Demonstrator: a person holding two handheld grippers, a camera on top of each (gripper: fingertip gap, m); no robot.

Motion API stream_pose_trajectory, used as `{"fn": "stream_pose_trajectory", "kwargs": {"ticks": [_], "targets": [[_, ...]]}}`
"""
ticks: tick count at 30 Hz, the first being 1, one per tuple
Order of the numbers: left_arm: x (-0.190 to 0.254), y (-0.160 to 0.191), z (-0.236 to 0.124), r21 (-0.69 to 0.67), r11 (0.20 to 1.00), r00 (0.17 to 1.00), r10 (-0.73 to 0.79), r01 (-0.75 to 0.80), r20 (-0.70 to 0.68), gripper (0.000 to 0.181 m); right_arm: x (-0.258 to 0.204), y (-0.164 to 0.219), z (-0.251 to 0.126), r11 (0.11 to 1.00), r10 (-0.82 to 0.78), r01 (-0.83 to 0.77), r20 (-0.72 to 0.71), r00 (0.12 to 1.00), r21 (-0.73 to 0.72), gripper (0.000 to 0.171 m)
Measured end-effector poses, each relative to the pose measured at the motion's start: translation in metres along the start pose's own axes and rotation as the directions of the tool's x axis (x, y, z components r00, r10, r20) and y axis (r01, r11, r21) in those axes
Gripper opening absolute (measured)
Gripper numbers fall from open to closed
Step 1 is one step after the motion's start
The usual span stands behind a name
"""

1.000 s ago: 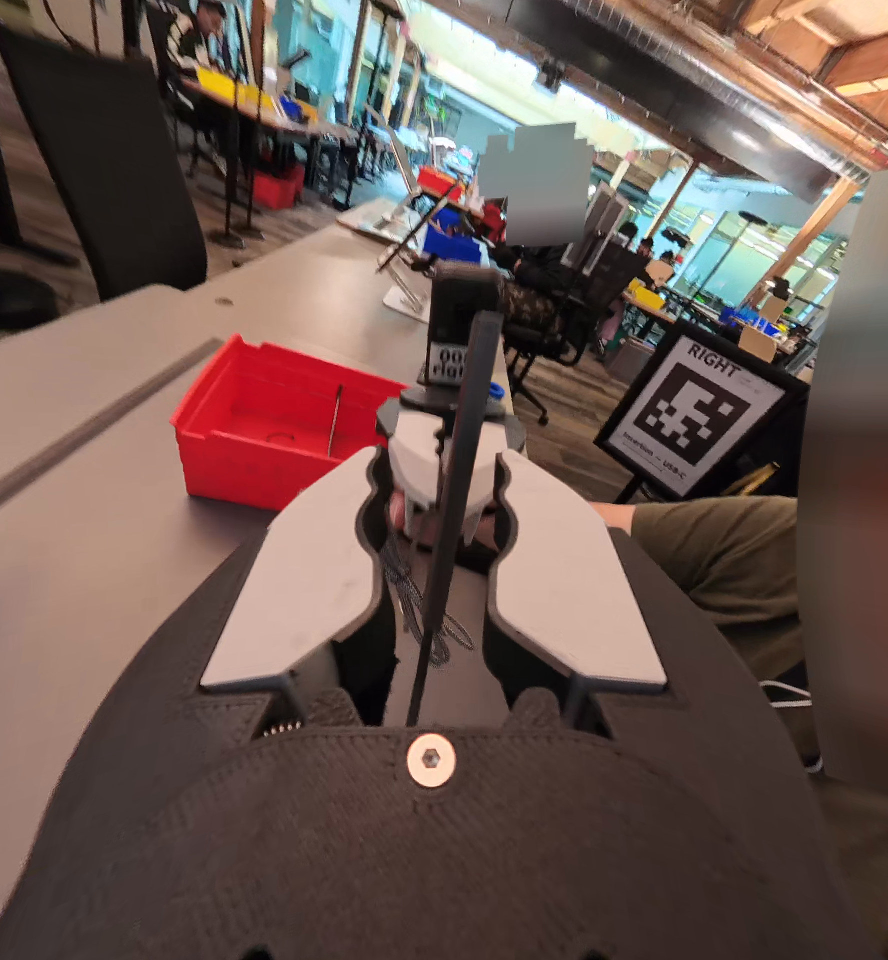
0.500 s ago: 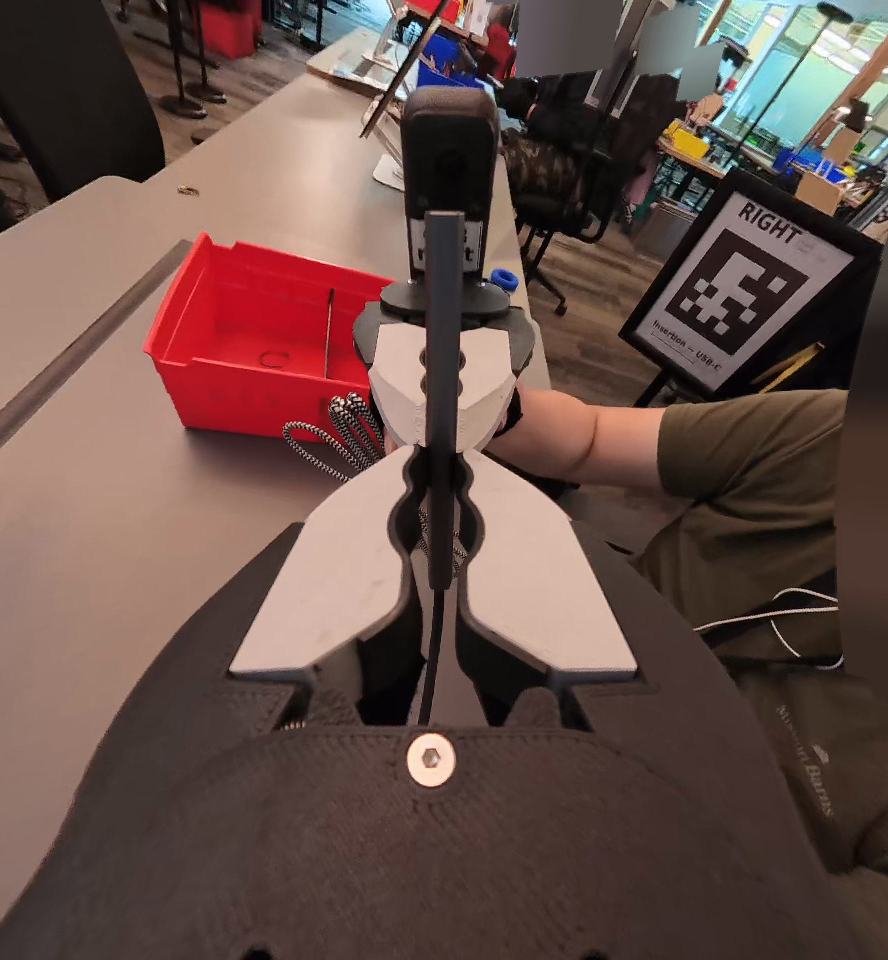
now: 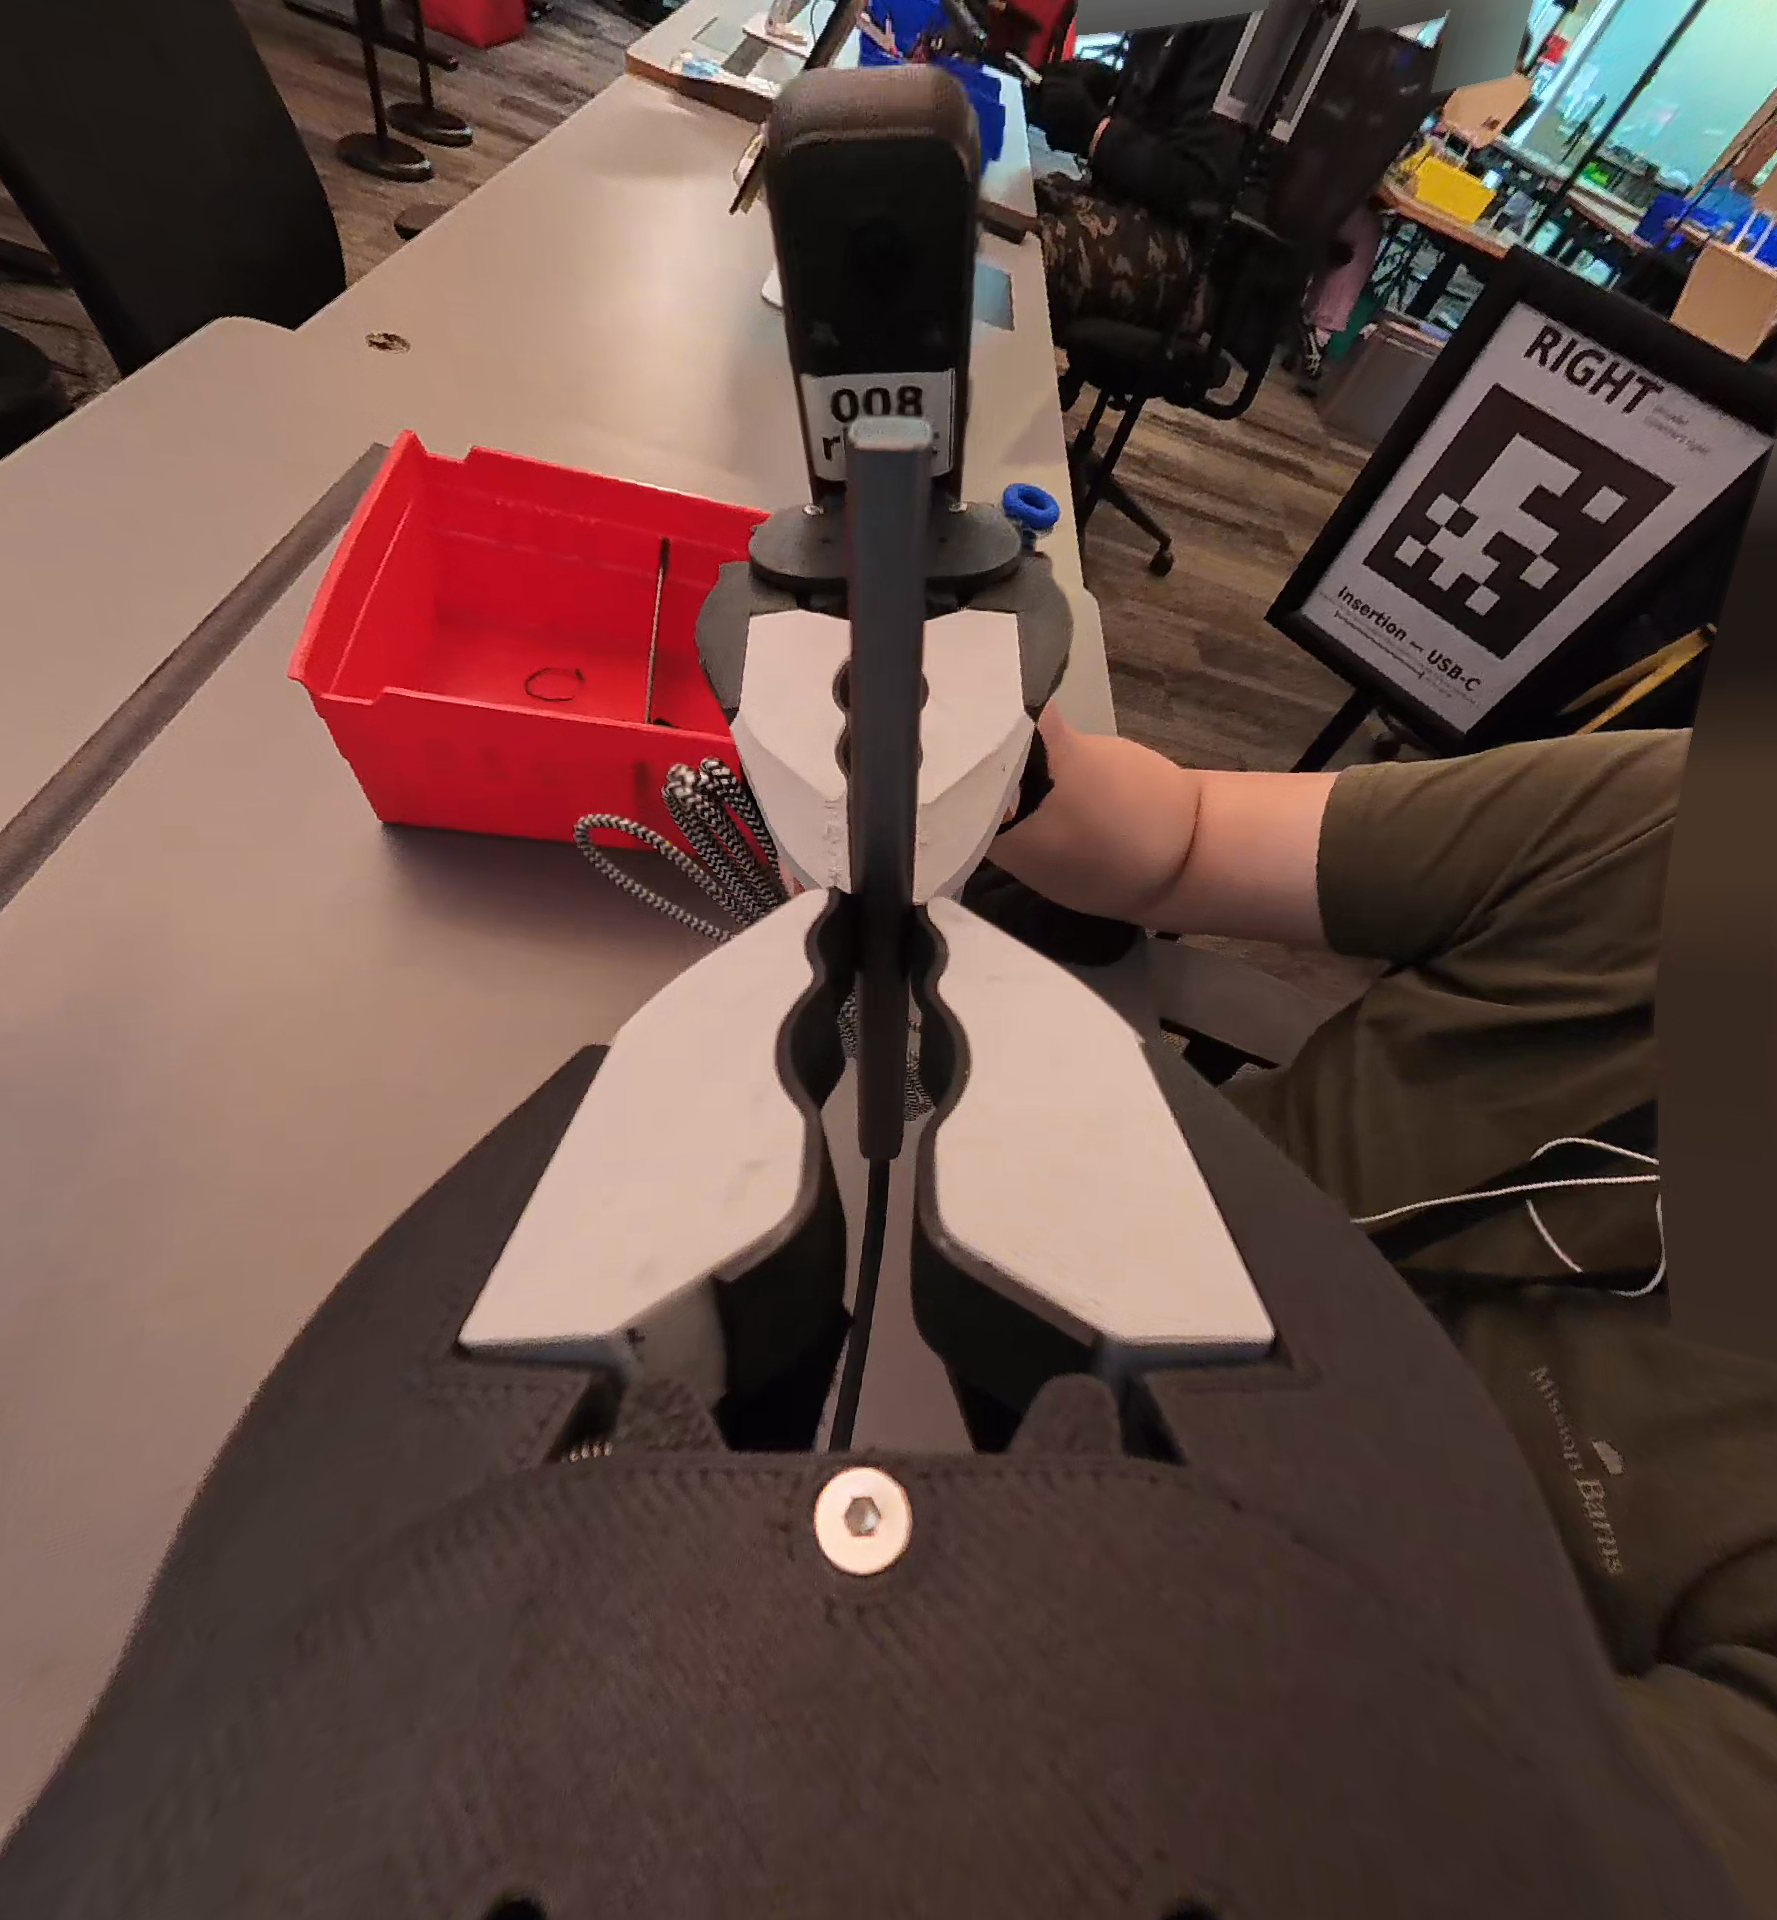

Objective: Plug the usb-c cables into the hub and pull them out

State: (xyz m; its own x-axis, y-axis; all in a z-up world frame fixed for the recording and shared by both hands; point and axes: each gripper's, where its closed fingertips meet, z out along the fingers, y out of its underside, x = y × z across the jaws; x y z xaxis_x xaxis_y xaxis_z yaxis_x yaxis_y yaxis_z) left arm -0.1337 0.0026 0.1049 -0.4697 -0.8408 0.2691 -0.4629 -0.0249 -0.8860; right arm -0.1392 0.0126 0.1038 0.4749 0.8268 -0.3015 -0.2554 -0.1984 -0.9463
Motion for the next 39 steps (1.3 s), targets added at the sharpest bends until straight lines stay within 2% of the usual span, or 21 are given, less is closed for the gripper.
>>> {"fn": "stream_pose_trajectory", "kwargs": {"ticks": [11,13,15,17,20,23,25,30,34,39], "targets": [[0.001,-0.002,-0.003,0.004,1.0,0.999,-0.028,0.028,0.03,0.01,-0.002,-0.002,-0.007,0.999,0.01,-0.01,-0.007,1.0,-0.039,0.008],[-0.017,-0.021,-0.057,0.216,0.976,0.987,-0.072,0.039,0.146,0.009,0.016,-0.026,-0.041,0.998,0.023,-0.019,-0.083,0.996,0.057,0.008],[-0.014,-0.024,-0.128,0.402,0.915,0.984,-0.105,0.038,0.145,0.009,0.025,-0.058,-0.086,0.981,0.05,-0.027,-0.116,0.992,0.193,0.007],[-0.007,-0.012,-0.173,0.461,0.888,0.973,-0.099,-0.008,0.208,0.009,0.022,-0.073,-0.115,0.982,-0.032,0.068,-0.202,0.979,0.174,0.007],[0.019,-0.01,-0.2,0.526,0.848,0.982,-0.039,-0.067,0.187,0.009,0.013,-0.081,-0.148,0.979,-0.167,0.197,-0.343,0.924,0.053,0.007],[0.028,-0.01,-0.192,0.497,0.864,0.985,-0.005,-0.083,0.175,0.009,0.014,-0.079,-0.189,0.968,-0.246,0.234,-0.507,0.826,-0.089,0.008],[0.027,-0.011,-0.178,0.457,0.886,0.984,0.001,-0.083,0.176,0.009,0.016,-0.079,-0.218,0.967,-0.252,0.228,-0.597,0.761,-0.117,0.007],[0.027,-0.015,-0.138,0.358,0.932,0.992,0.017,-0.061,0.122,0.009,0.055,-0.046,-0.268,0.983,-0.145,0.005,-0.762,0.631,-0.184,0.007],[0.027,-0.017,-0.114,0.296,0.953,0.993,0.029,-0.06,0.111,0.009,0.088,-0.026,-0.259,0.987,0.009,-0.121,-0.725,0.688,-0.103,0.007],[0.028,-0.017,-0.097,0.254,0.965,0.995,0.038,-0.061,0.094,0.009,0.126,0.044,-0.292,0.897,0.152,-0.414,-0.773,0.616,-0.154,0.007]]}}
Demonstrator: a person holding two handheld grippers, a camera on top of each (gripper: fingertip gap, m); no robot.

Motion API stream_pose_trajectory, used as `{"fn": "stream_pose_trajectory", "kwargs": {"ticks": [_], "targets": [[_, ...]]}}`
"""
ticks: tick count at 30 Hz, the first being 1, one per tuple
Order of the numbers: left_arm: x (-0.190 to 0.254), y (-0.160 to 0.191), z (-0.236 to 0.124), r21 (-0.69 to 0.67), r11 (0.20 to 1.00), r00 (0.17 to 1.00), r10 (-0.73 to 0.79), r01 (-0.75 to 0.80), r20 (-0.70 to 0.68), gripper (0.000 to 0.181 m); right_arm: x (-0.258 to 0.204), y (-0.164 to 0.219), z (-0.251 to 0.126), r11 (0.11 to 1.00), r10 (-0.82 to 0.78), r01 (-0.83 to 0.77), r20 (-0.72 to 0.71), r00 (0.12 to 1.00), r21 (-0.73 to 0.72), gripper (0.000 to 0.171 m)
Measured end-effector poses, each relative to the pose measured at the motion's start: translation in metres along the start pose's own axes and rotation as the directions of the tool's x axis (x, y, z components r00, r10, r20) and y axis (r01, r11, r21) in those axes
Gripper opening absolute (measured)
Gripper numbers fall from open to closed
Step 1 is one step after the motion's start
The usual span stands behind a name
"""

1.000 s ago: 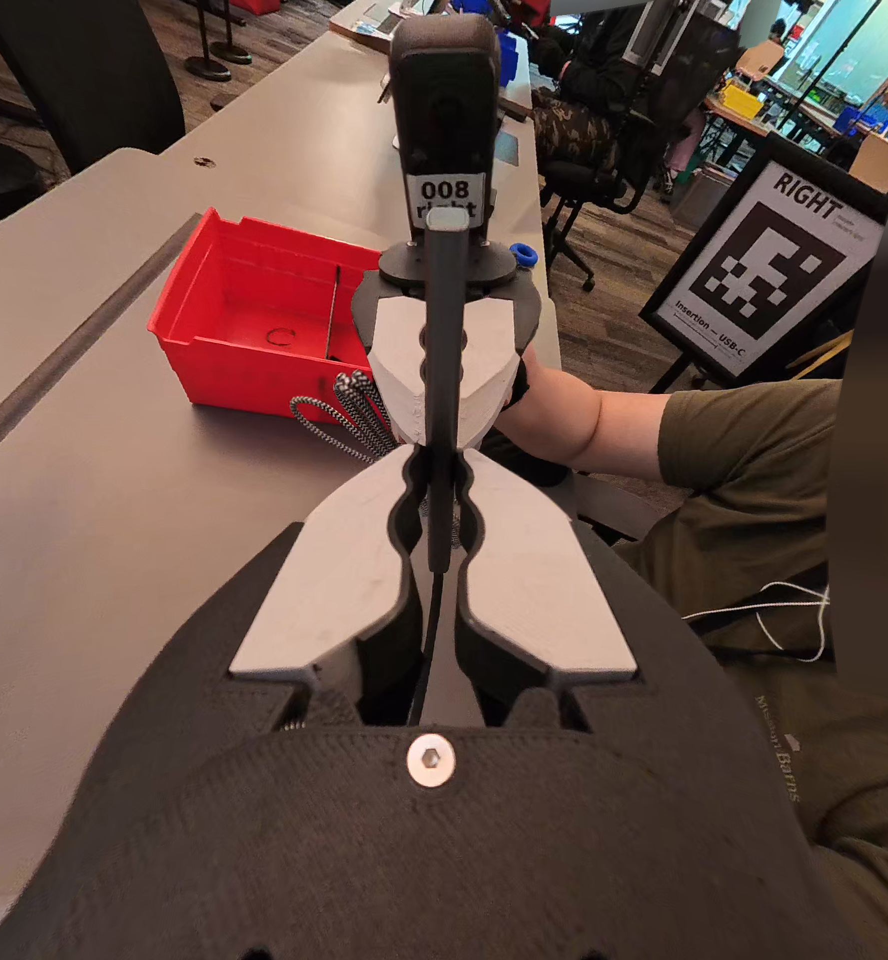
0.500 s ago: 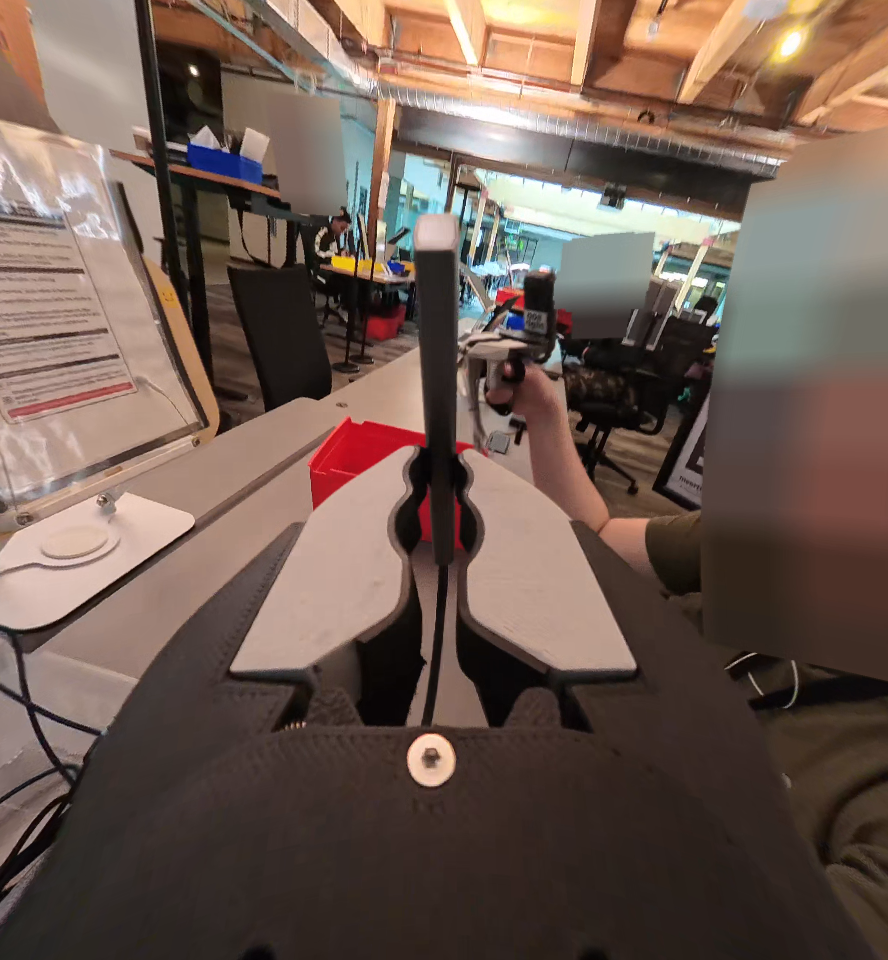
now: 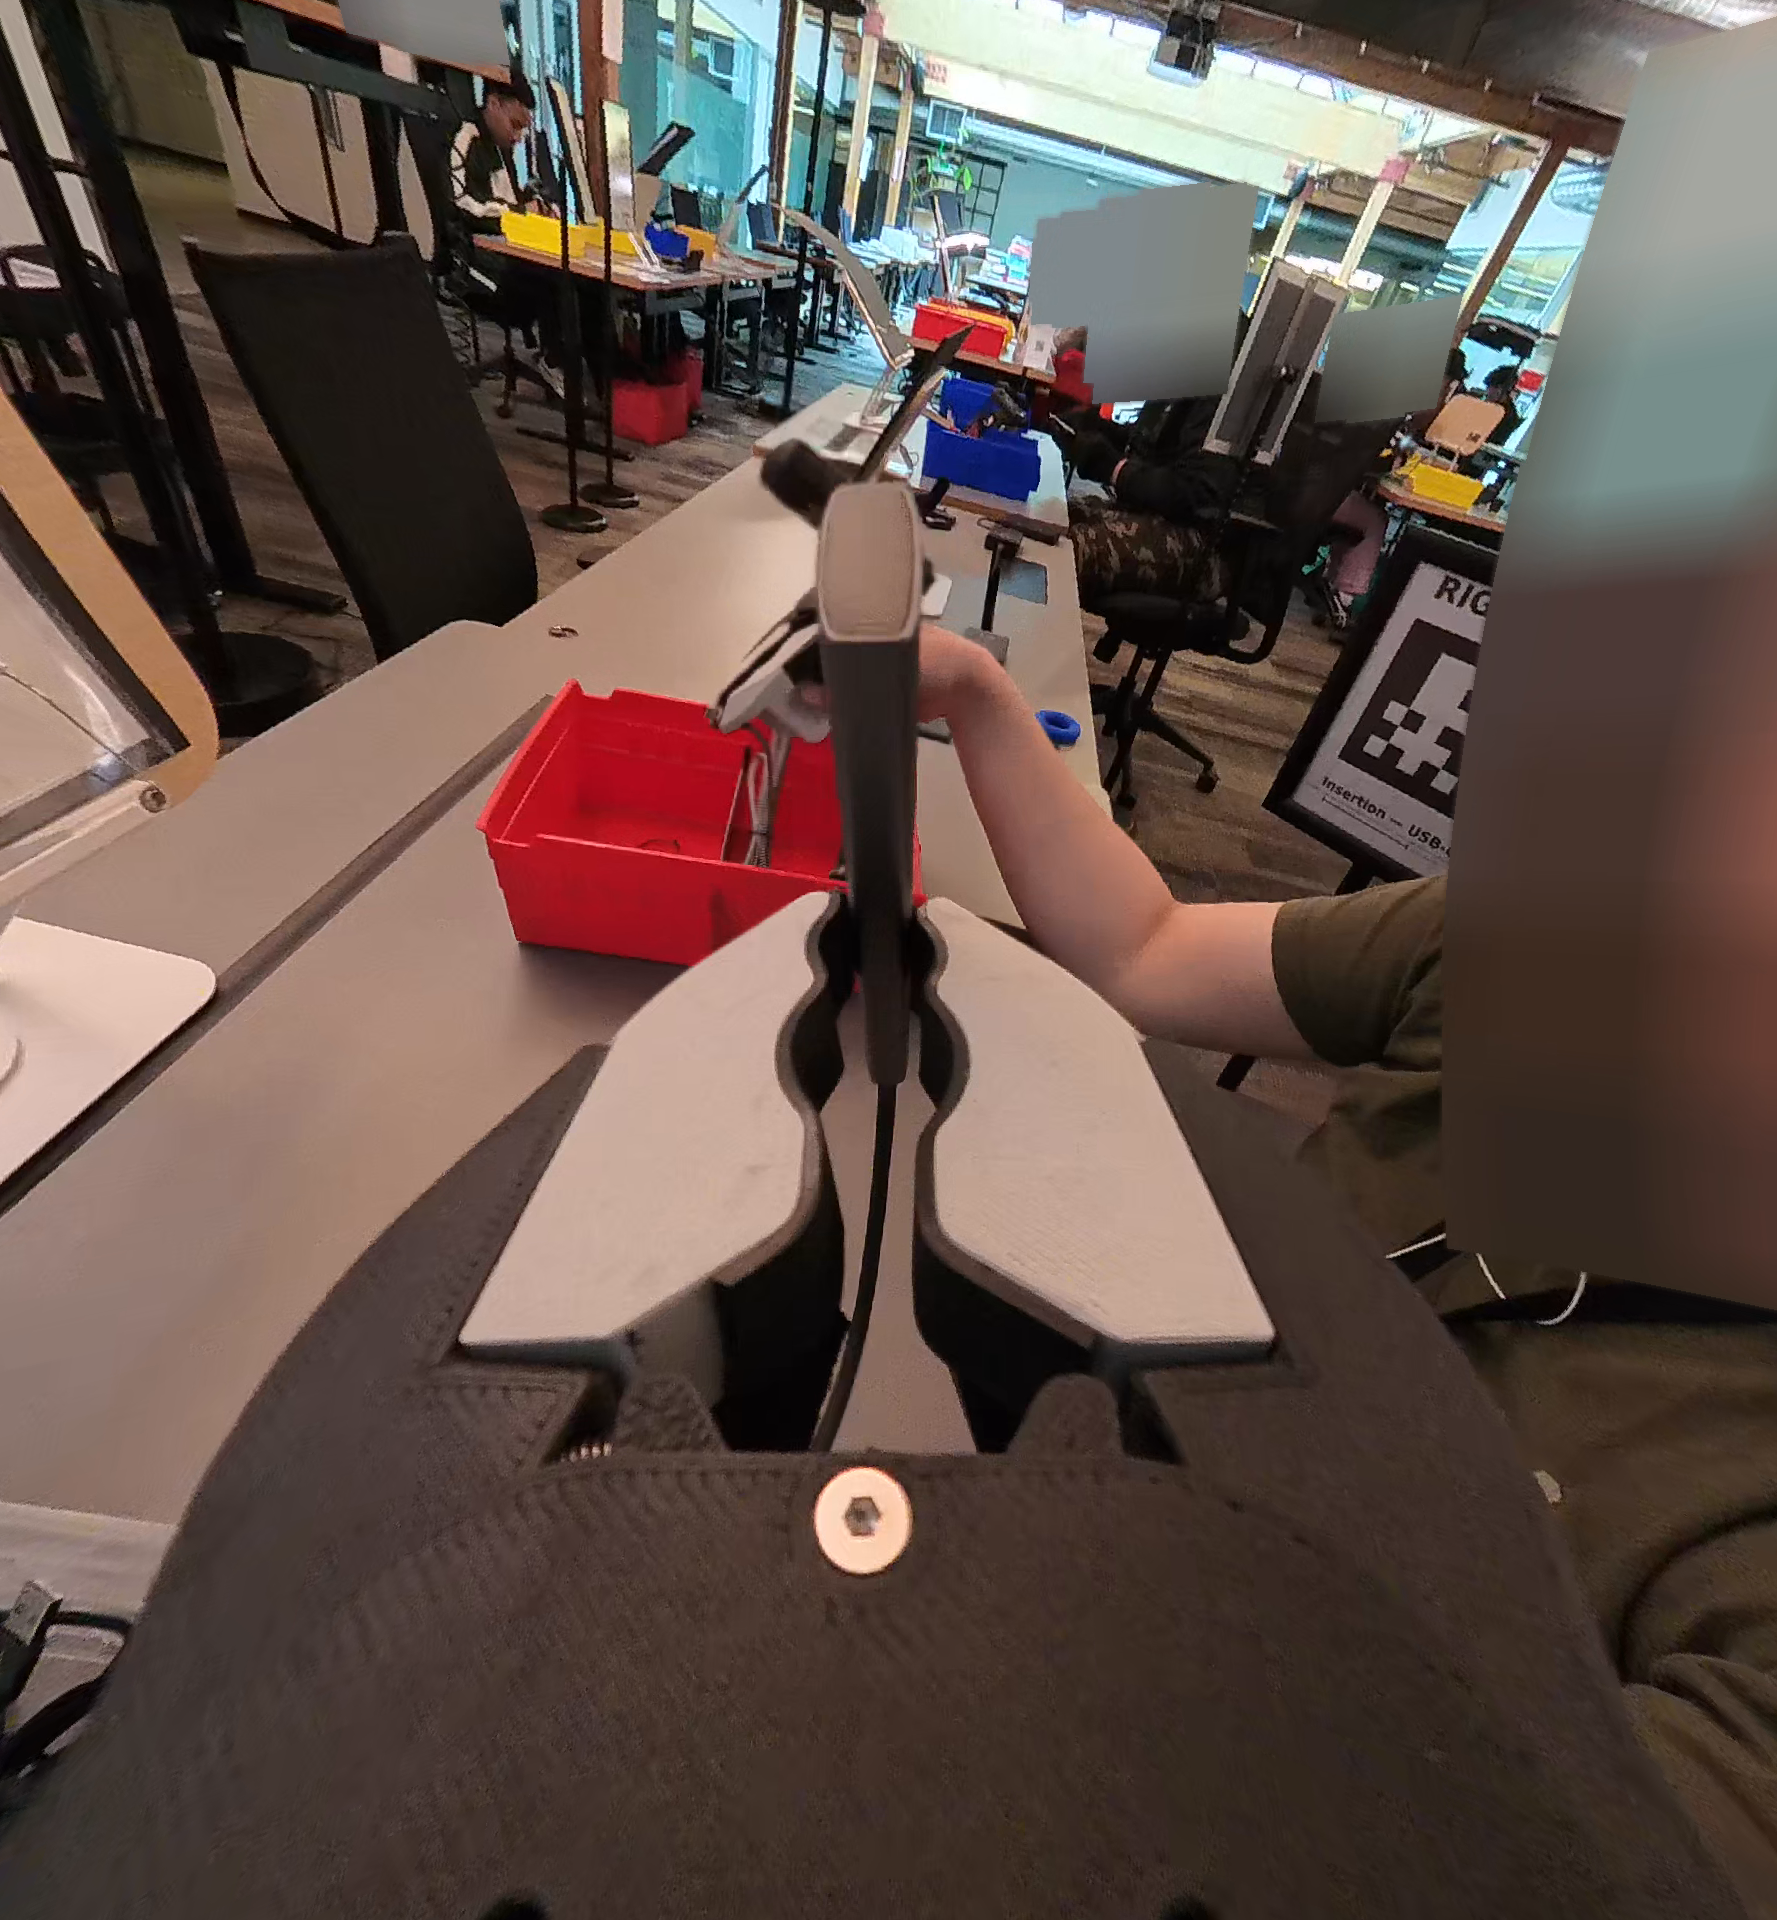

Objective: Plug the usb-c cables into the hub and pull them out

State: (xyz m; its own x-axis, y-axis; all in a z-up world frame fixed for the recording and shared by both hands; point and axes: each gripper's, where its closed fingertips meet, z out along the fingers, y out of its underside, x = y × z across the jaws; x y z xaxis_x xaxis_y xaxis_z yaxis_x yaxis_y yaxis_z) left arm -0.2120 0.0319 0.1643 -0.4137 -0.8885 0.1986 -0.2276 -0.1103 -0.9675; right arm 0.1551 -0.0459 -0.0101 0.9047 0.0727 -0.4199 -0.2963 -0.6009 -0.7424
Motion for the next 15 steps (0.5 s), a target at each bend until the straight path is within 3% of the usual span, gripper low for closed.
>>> {"fn": "stream_pose_trajectory", "kwargs": {"ticks": [5,9,15], "targets": [[0.0,0.003,0.012,-0.03,1.0,1.0,-0.005,0.005,-0.016,0.009,0.032,0.069,-0.007,0.943,0.031,-0.06,-0.093,0.995,-0.327,0.008],[0.001,0.007,0.025,-0.058,0.998,0.999,-0.015,0.013,-0.035,0.009,0.046,0.062,-0.012,0.952,-0.027,-0.027,-0.174,0.984,-0.305,0.01],[0.0,0.011,0.053,-0.09,0.996,0.998,-0.022,0.017,-0.06,0.009,0.031,0.017,-0.029,0.964,-0.239,0.187,-0.304,0.922,-0.191,0.042]]}}
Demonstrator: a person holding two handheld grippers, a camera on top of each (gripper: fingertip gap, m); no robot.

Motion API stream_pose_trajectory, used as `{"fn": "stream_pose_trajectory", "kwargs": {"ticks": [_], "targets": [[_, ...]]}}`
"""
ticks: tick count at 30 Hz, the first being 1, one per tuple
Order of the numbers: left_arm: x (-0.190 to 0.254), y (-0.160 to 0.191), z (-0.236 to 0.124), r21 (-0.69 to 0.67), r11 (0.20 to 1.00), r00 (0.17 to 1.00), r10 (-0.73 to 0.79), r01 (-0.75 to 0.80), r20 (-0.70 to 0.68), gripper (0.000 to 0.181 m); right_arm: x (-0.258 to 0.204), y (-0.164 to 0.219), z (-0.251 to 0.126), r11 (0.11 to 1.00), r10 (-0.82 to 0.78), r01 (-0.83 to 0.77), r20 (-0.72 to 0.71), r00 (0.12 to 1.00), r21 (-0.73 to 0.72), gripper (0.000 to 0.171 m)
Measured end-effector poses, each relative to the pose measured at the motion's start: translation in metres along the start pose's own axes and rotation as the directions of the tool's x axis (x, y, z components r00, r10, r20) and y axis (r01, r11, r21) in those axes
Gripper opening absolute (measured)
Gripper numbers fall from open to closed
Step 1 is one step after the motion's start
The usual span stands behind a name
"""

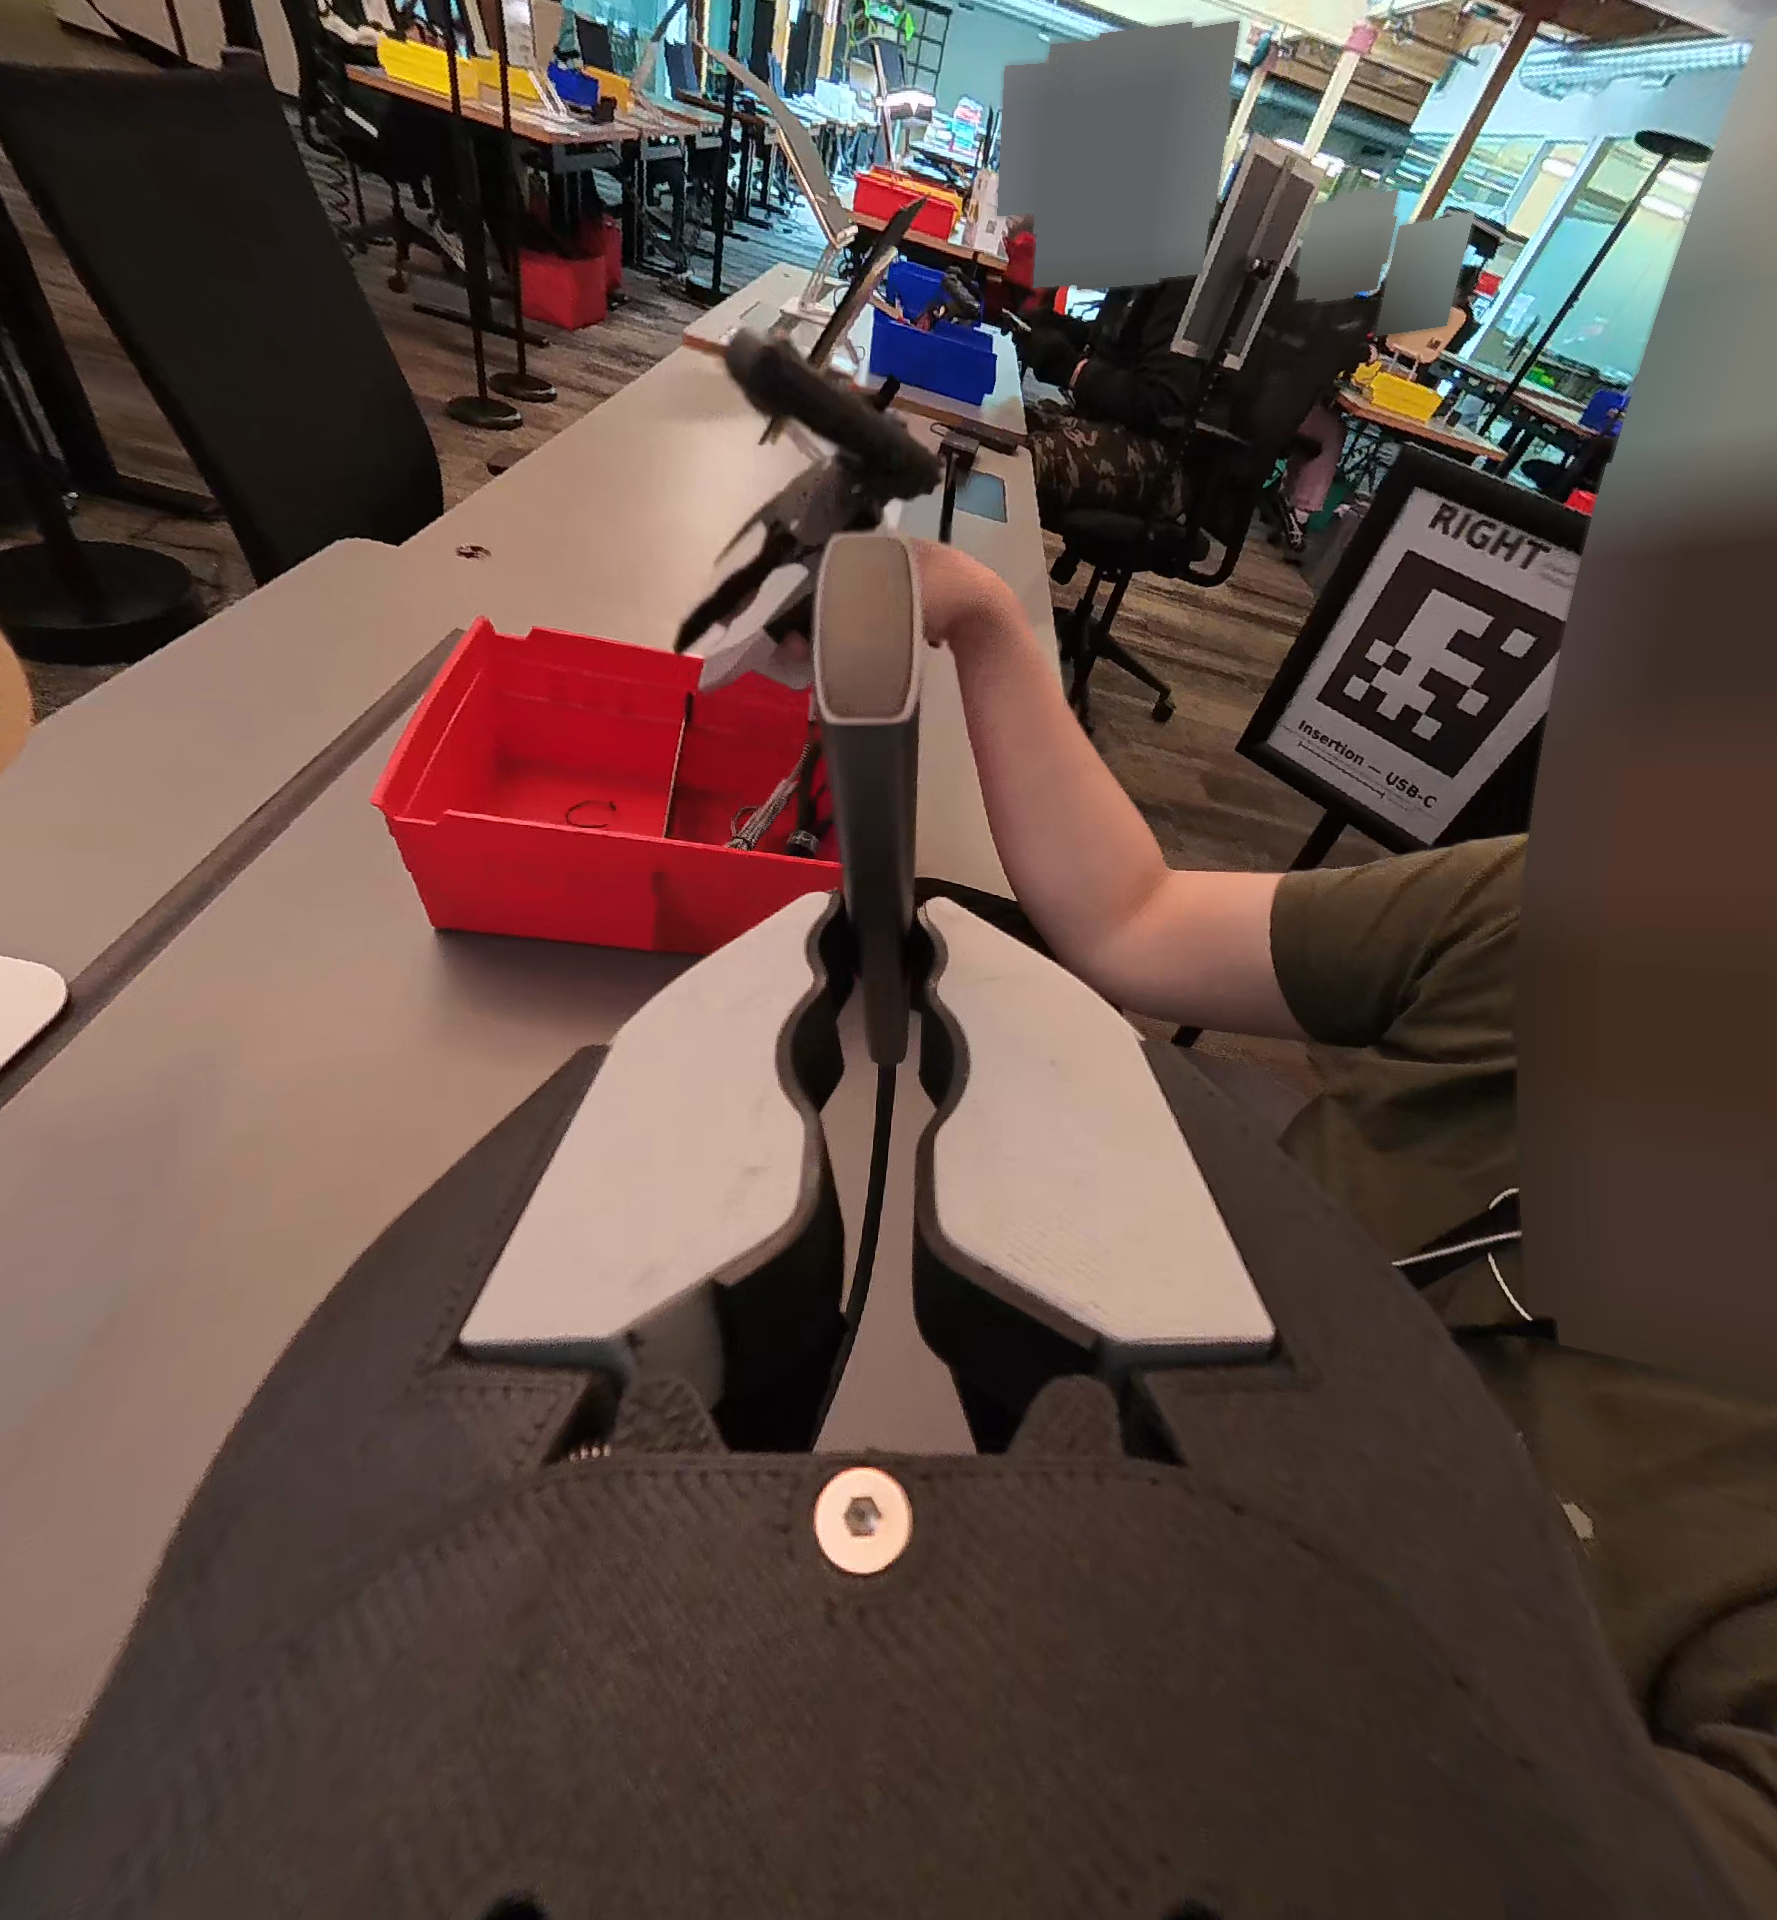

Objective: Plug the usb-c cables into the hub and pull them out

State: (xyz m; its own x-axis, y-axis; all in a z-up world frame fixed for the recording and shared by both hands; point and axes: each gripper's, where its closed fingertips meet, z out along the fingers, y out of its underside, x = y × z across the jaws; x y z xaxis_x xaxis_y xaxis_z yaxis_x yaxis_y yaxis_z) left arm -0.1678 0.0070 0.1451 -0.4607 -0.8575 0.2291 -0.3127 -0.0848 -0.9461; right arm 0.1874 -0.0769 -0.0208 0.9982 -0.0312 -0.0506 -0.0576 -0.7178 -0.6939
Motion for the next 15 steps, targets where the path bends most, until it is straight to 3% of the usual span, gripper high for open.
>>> {"fn": "stream_pose_trajectory", "kwargs": {"ticks": [3,5,7,9,12,14,15], "targets": [[-0.001,0.001,0.019,-0.011,1.0,1.0,-0.003,0.003,-0.019,0.009,-0.024,-0.05,-0.025,0.963,-0.177,0.199,-0.131,0.975,0.181,0.051],[-0.003,0.002,0.031,-0.018,1.0,1.0,-0.005,0.005,-0.025,0.009,-0.074,-0.087,-0.042,0.873,-0.324,0.35,-0.134,0.937,0.338,0.057],[-0.006,0.004,0.04,-0.027,1.0,1.0,-0.008,0.007,-0.02,0.009,-0.151,-0.111,-0.055,0.764,-0.474,0.398,0.023,0.88,0.508,0.064],[-0.01,0.004,0.046,-0.026,1.0,1.0,-0.016,0.016,-0.013,0.009,-0.226,-0.119,-0.066,0.687,-0.591,0.352,0.208,0.779,0.636,0.056],[-0.011,0.007,0.055,-0.03,0.999,0.999,-0.035,0.034,-0.03,0.009,-0.296,-0.116,-0.055,0.698,-0.639,0.289,0.387,0.665,0.656,0.054],[-0.012,0.01,0.059,-0.048,0.998,0.999,-0.037,0.035,-0.031,0.009,-0.32,-0.109,-0.036,0.727,-0.64,0.304,0.448,0.625,0.615,0.053],[-0.012,0.012,0.061,-0.06,0.998,0.999,-0.033,0.031,-0.031,0.009,-0.324,-0.108,-0.027,0.737,-0.635,0.315,0.453,0.626,0.597,0.044]]}}
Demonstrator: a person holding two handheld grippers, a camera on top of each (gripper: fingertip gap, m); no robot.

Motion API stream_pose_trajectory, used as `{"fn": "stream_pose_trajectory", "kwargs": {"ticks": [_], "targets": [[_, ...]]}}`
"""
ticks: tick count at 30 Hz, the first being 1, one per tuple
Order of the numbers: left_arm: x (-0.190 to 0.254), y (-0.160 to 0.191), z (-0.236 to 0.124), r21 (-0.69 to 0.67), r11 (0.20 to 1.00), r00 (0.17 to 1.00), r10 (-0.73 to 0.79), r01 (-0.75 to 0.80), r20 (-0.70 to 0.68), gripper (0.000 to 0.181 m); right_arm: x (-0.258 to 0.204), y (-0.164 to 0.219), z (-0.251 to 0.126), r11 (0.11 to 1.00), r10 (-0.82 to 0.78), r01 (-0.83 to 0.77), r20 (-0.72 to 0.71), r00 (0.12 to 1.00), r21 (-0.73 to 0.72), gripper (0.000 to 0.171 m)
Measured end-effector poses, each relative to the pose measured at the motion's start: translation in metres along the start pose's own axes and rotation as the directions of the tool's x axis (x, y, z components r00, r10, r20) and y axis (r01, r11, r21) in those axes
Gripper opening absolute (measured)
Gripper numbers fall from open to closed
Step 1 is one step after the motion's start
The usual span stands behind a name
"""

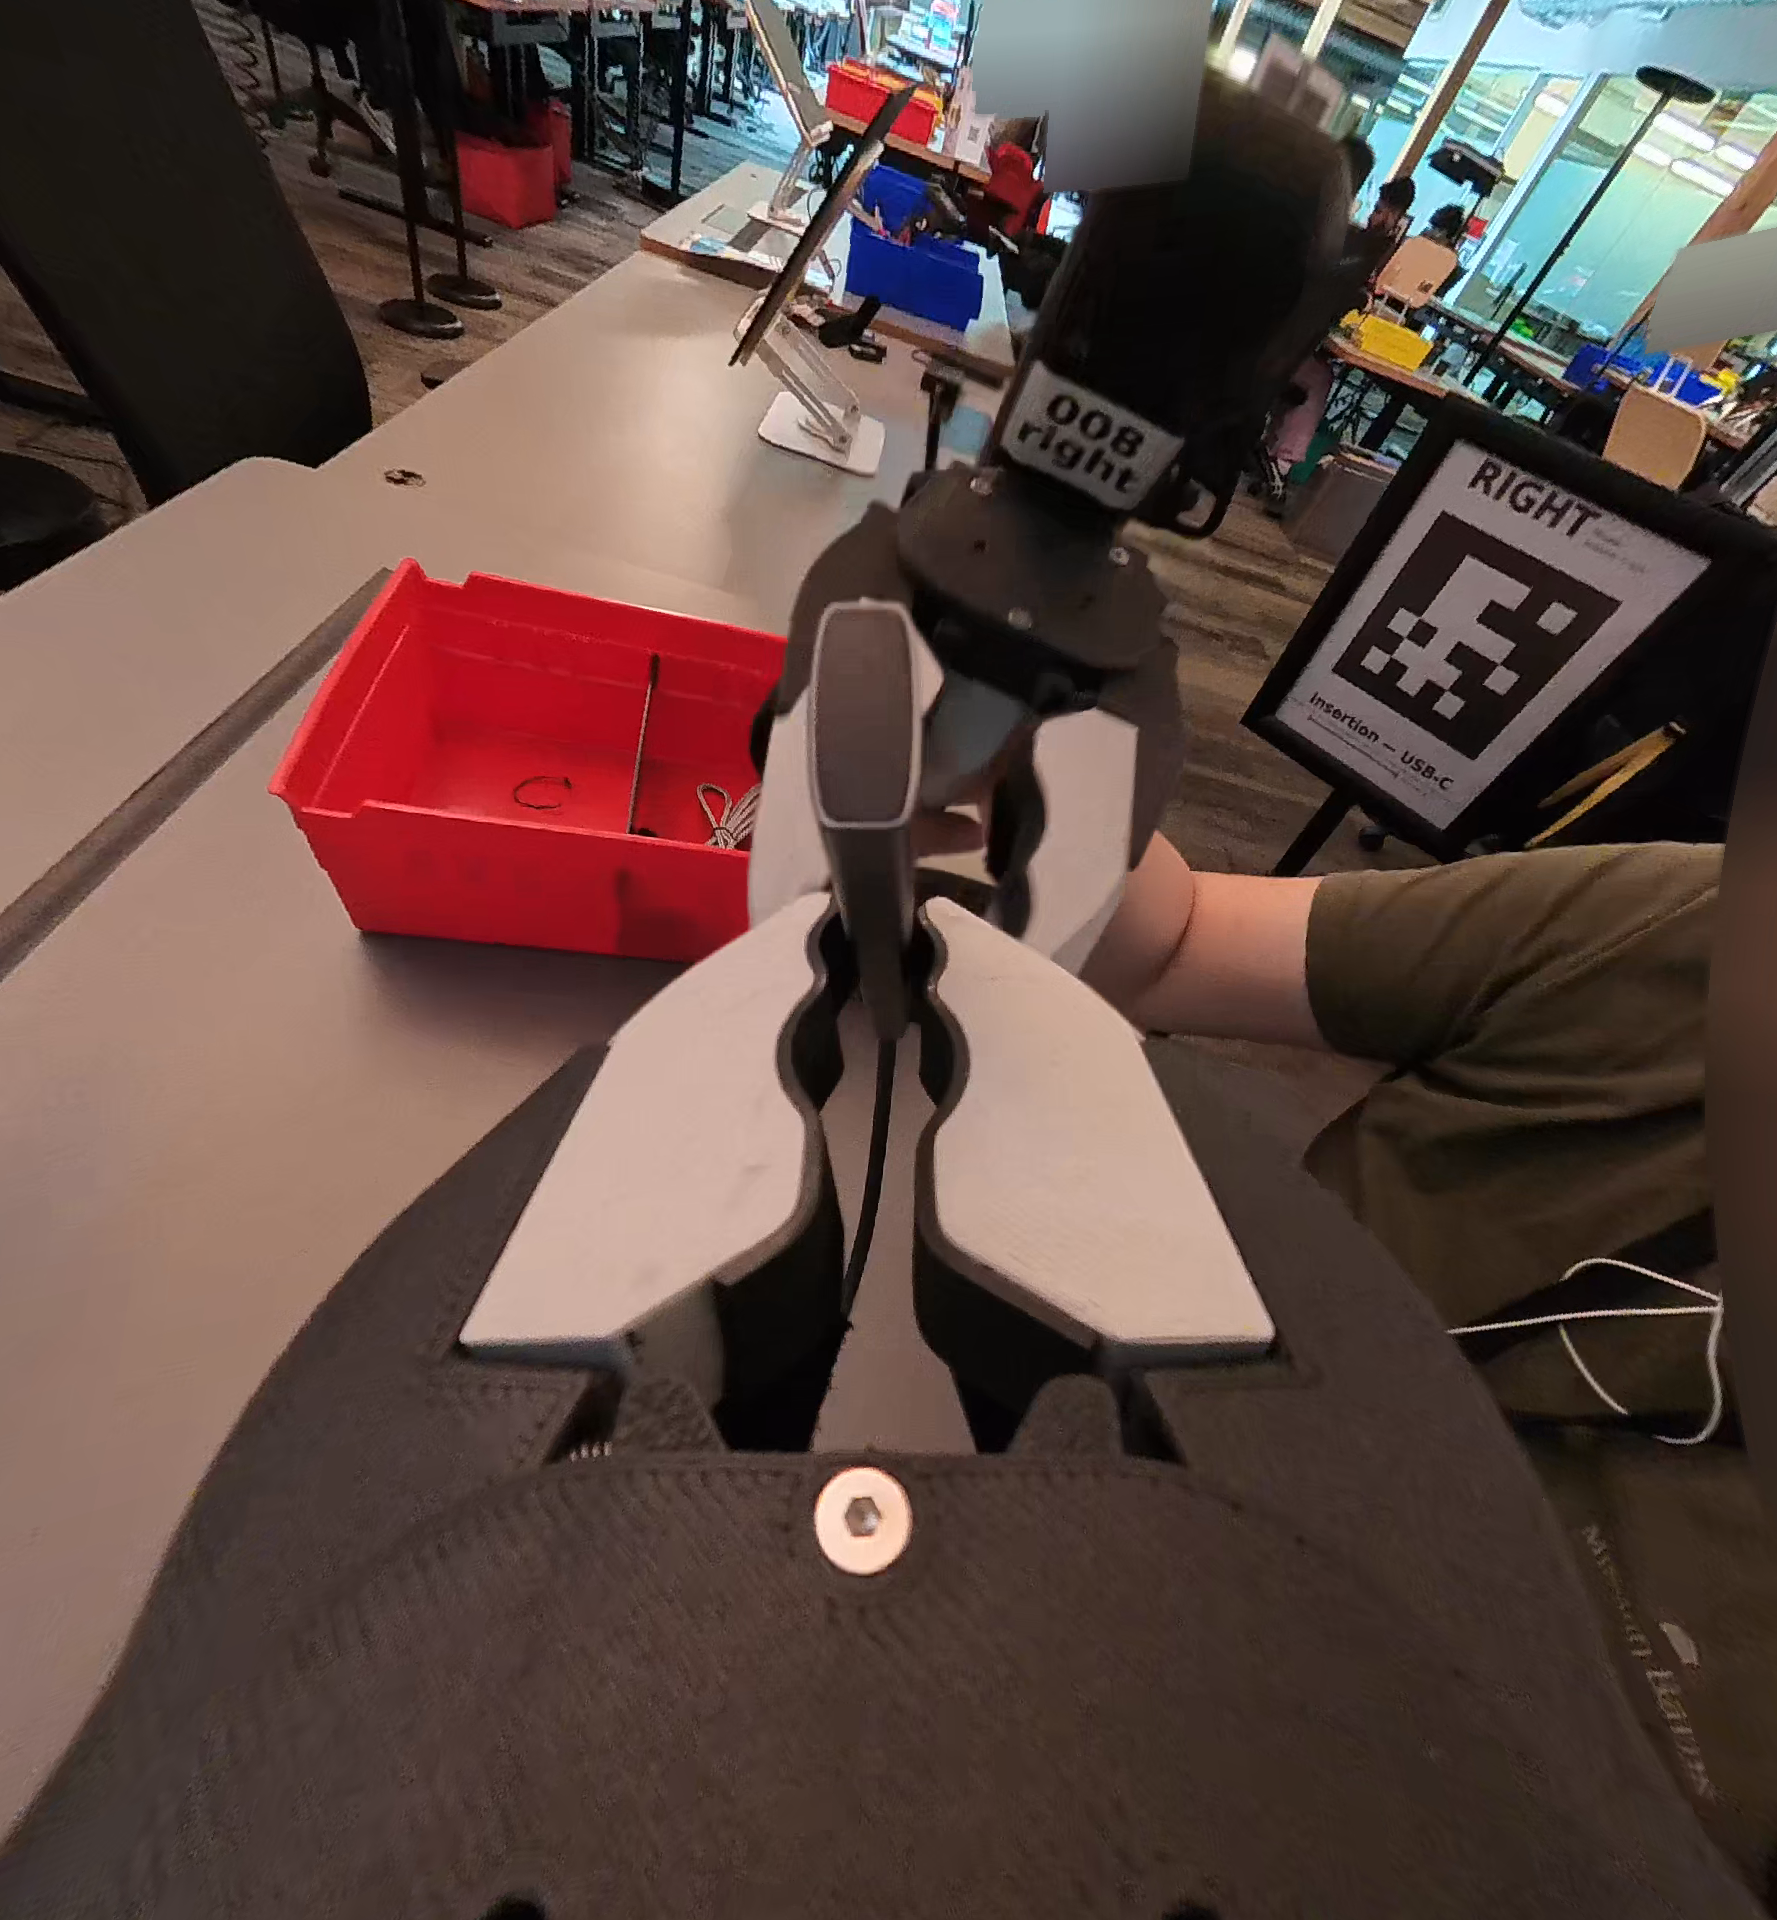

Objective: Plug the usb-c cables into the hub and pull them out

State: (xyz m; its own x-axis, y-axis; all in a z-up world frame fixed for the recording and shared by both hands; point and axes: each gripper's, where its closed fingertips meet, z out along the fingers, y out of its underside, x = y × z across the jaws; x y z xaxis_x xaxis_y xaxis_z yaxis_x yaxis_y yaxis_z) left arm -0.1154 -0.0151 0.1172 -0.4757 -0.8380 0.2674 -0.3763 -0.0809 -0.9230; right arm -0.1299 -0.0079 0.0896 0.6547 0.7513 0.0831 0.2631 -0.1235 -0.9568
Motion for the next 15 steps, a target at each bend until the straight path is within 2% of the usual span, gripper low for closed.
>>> {"fn": "stream_pose_trajectory", "kwargs": {"ticks": [2,4,5,7,9,11,13,15], "targets": [[0.001,0.002,0.003,-0.015,1.0,1.0,0.012,-0.012,-0.006,0.01,0.0,0.005,0.008,1.0,0.008,-0.008,0.023,1.0,-0.01,0.015],[0.005,0.0,0.003,0.005,1.0,1.0,0.018,-0.017,-0.023,0.014,0.005,0.002,0.003,0.999,0.05,-0.05,0.039,0.998,0.02,0.011],[0.006,-0.002,0.002,0.023,1.0,1.0,0.005,-0.004,-0.028,0.022,0.01,-0.003,-0.005,0.998,0.049,-0.05,0.029,0.998,0.049,0.011],[0.001,-0.006,-0.003,0.043,0.999,1.0,-0.015,0.016,-0.005,0.034,0.031,-0.01,-0.03,0.996,0.016,-0.009,-0.088,0.996,0.086,0.011],[-0.007,-0.005,-0.009,0.044,0.999,0.999,-0.014,0.013,0.039,0.032,0.063,-0.005,-0.065,0.997,-0.045,0.059,-0.27,0.962,0.044,0.011],[-0.013,-0.003,-0.015,0.041,0.999,0.998,-0.027,0.024,0.064,0.032,0.098,0.006,-0.109,0.993,-0.11,0.118,-0.453,0.885,-0.011,0.011],[-0.014,-0.003,-0.019,0.045,0.998,0.998,-0.045,0.043,0.047,0.031,0.124,0.027,-0.147,0.982,-0.183,0.178,-0.543,0.82,-0.061,0.011],[-0.015,-0.002,-0.021,0.042,0.998,0.997,-0.058,0.056,0.041,0.03,0.144,0.051,-0.173,0.984,-0.158,0.175,-0.557,0.815,-0.023,0.011]]}}
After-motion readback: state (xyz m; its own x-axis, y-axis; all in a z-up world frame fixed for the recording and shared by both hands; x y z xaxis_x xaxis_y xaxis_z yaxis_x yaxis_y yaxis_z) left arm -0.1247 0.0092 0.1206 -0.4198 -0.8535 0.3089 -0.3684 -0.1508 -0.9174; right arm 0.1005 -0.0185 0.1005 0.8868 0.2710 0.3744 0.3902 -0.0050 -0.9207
